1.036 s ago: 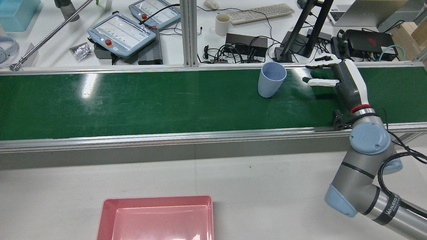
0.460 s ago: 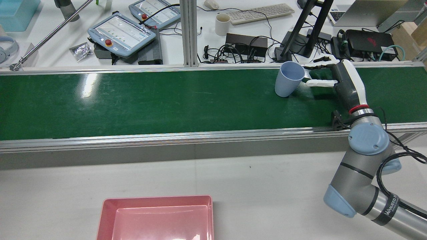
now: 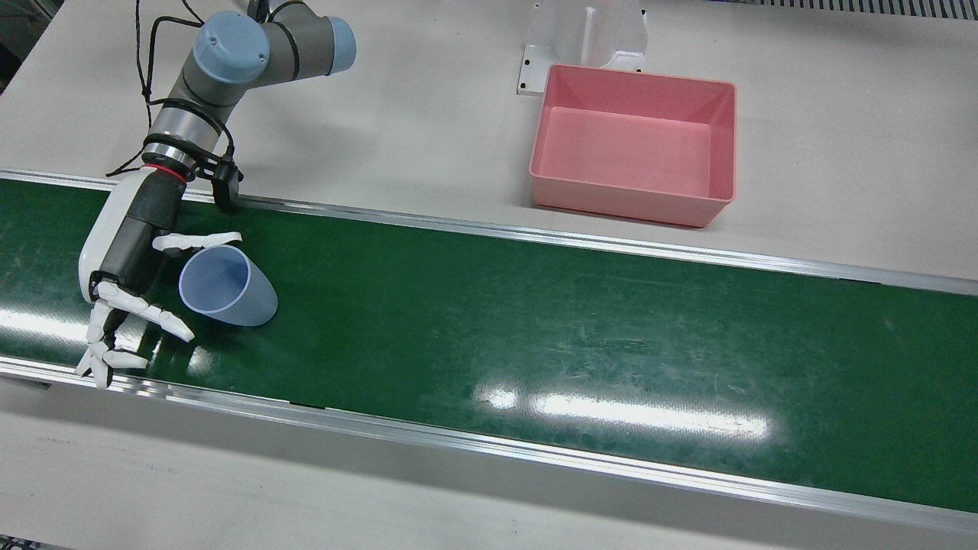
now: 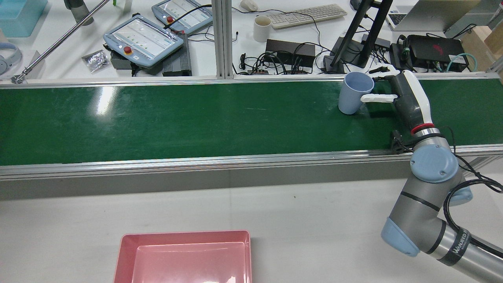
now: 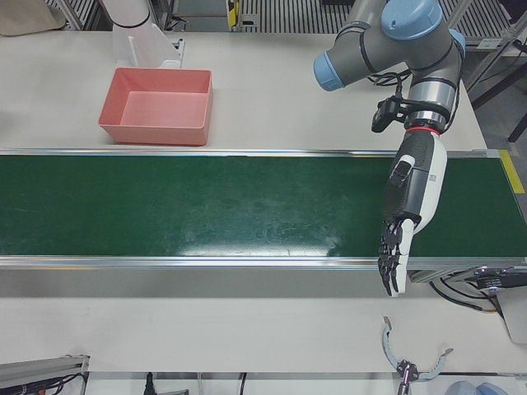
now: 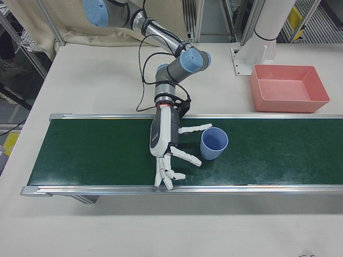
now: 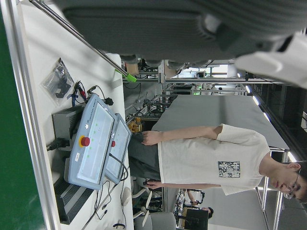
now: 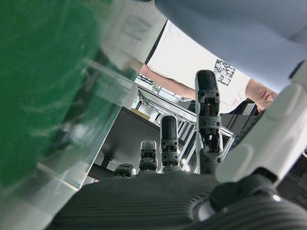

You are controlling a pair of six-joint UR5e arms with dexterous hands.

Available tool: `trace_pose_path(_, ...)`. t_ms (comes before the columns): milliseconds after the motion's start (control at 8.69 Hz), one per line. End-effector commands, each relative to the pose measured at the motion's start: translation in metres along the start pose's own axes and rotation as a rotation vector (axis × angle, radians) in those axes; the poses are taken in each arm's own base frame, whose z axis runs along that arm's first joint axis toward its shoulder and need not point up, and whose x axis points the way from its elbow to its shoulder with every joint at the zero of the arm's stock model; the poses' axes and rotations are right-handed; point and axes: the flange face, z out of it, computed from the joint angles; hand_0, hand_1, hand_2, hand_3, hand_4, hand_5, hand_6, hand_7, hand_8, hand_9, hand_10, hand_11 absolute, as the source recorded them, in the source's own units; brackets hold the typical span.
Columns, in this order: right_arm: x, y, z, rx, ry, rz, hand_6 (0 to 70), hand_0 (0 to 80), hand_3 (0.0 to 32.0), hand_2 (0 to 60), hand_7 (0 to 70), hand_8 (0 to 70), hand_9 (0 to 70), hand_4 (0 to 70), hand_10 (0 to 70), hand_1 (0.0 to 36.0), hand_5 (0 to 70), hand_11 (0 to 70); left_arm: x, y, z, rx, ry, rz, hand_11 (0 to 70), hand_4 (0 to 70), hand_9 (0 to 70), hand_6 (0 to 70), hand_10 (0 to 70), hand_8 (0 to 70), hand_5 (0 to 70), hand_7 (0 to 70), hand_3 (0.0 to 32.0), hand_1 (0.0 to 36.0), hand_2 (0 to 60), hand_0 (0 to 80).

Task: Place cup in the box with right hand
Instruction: 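Close the right hand around the pale blue cup on the belt, then lift the cup off the belt and carry it toward the pink tray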

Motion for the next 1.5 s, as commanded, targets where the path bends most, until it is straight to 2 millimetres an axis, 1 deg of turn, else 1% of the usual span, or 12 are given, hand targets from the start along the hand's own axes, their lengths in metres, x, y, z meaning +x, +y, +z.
trace_pose_path(0, -0.001, -0.001, 0.0, 0.002, -0.001, -0.001, 9.9, 42.0, 0.0, 0.0, 47.1, 5.4, 16.8, 60.2, 1.5, 0.0, 0.0, 1.7, 0.0, 0.0, 0.0, 0.0, 0.001, 0.0, 0.0, 0.0, 0.0, 0.0, 0.0, 0.0, 0.0, 0.0, 0.0, 0.0, 0.0, 0.0)
trace_pose_path(230, -0.003, -0.007, -0.001, 0.01, -0.005, -0.01, 10.3, 42.9, 0.0, 0.0, 48.9, 5.7, 17.5, 62.3, 1.9, 0.0, 0.0, 2.3, 0.0, 0.0, 0.0, 0.0, 0.001, 0.0, 0.0, 0.0, 0.0, 0.0, 0.0, 0.0, 0.0, 0.0, 0.0, 0.0, 0.0, 0.0)
trace_pose_path(345, -0.006, -0.01, 0.0, 0.015, -0.01, -0.01, 10.7, 43.7, 0.0, 5.3, 50.8, 5.7, 17.6, 70.0, 2.8, 1.8, 0.0, 3.4, 0.0, 0.0, 0.0, 0.0, -0.001, 0.0, 0.0, 0.0, 0.0, 0.0, 0.0, 0.0, 0.0, 0.0, 0.0, 0.0, 0.0, 0.0)
trace_pose_path(460, -0.014, -0.014, 0.003, 0.025, -0.025, -0.013, 11.4, 43.0, 0.0, 19.2, 54.6, 5.4, 17.8, 70.0, 4.1, 4.3, 0.0, 4.7, 0.0, 0.0, 0.0, 0.0, -0.001, 0.0, 0.0, 0.0, 0.0, 0.0, 0.0, 0.0, 0.0, 0.0, 0.0, 0.0, 0.0, 0.0)
trace_pose_path(576, -0.021, -0.014, 0.005, 0.025, -0.037, -0.011, 12.2, 41.5, 0.0, 29.6, 59.1, 5.2, 18.0, 70.0, 4.9, 5.9, 0.0, 5.5, 0.0, 0.0, 0.0, 0.0, -0.001, 0.0, 0.0, 0.0, 0.0, 0.0, 0.0, 0.0, 0.0, 0.0, 0.0, 0.0, 0.0, 0.0)
trace_pose_path(691, -0.029, -0.016, 0.0, 0.023, -0.043, -0.026, 12.8, 42.7, 0.0, 36.7, 62.9, 4.4, 17.6, 70.0, 4.2, 10.1, 0.0, 4.7, 0.0, 0.0, 0.0, 0.0, -0.001, 0.0, 0.0, 0.0, 0.0, 0.0, 0.0, 0.0, 0.0, 0.0, 0.0, 0.0, 0.0, 0.0)
trace_pose_path(806, -0.039, -0.014, -0.006, 0.014, -0.051, -0.04, 13.1, 46.3, 0.0, 34.9, 63.6, 4.8, 18.1, 70.0, 4.1, 12.8, 0.0, 4.8, 0.0, 0.0, 0.0, 0.0, -0.001, 0.0, 0.0, 0.0, 0.0, 0.0, 0.0, 0.0, 0.0, 0.0, 0.0, 0.0, 0.0, 0.0)
trace_pose_path(921, -0.046, -0.013, -0.008, 0.01, -0.059, -0.053, 13.5, 48.8, 0.0, 40.7, 63.1, 5.7, 18.9, 70.0, 4.7, 17.8, 0.0, 6.1, 0.0, 0.0, 0.0, 0.0, 0.001, 0.0, 0.0, 0.0, 0.0, 0.0, 0.0, 0.0, 0.0, 0.0, 0.0, 0.0, 0.0, 0.0)
trace_pose_path(1036, -0.054, -0.013, -0.005, 0.012, -0.076, -0.042, 13.5, 49.9, 0.0, 49.9, 61.8, 6.1, 19.1, 70.0, 5.3, 21.4, 0.5, 7.3, 0.0, 0.0, 0.0, 0.0, -0.001, 0.0, 0.0, 0.0, 0.0, 0.0, 0.0, 0.0, 0.0, 0.0, 0.0, 0.0, 0.0, 0.0)
trace_pose_path(1151, -0.071, 0.007, -0.009, -0.025, -0.097, -0.003, 13.2, 50.0, 0.0, 57.2, 59.0, 6.1, 18.7, 70.0, 6.1, 23.6, 1.0, 8.4, 0.0, 0.0, 0.0, 0.0, -0.001, 0.0, 0.0, 0.0, 0.0, 0.0, 0.0, 0.0, 0.0, 0.0, 0.0, 0.0, 0.0, 0.0)
trace_pose_path(1266, -0.077, 0.027, -0.026, -0.073, -0.084, 0.036, 12.8, 49.8, 0.0, 59.8, 56.5, 6.1, 18.1, 70.0, 6.3, 23.9, 1.0, 8.8, 0.0, 0.0, 0.0, 0.0, -0.001, 0.0, 0.0, 0.0, 0.0, 0.0, 0.0, 0.0, 0.0, 0.0, 0.0, 0.0, 0.0, 0.0)
trace_pose_path(1381, -0.085, 0.055, -0.041, -0.128, -0.079, 0.07, 12.7, 49.4, 0.0, 58.8, 55.8, 6.2, 18.3, 70.0, 6.6, 23.2, 0.9, 9.1, 0.0, 0.0, 0.0, 0.0, 0.001, 0.0, 0.0, 0.0, 0.0, 0.0, 0.0, 0.0, 0.0, 0.0, 0.0, 0.0, 0.0, 0.0)
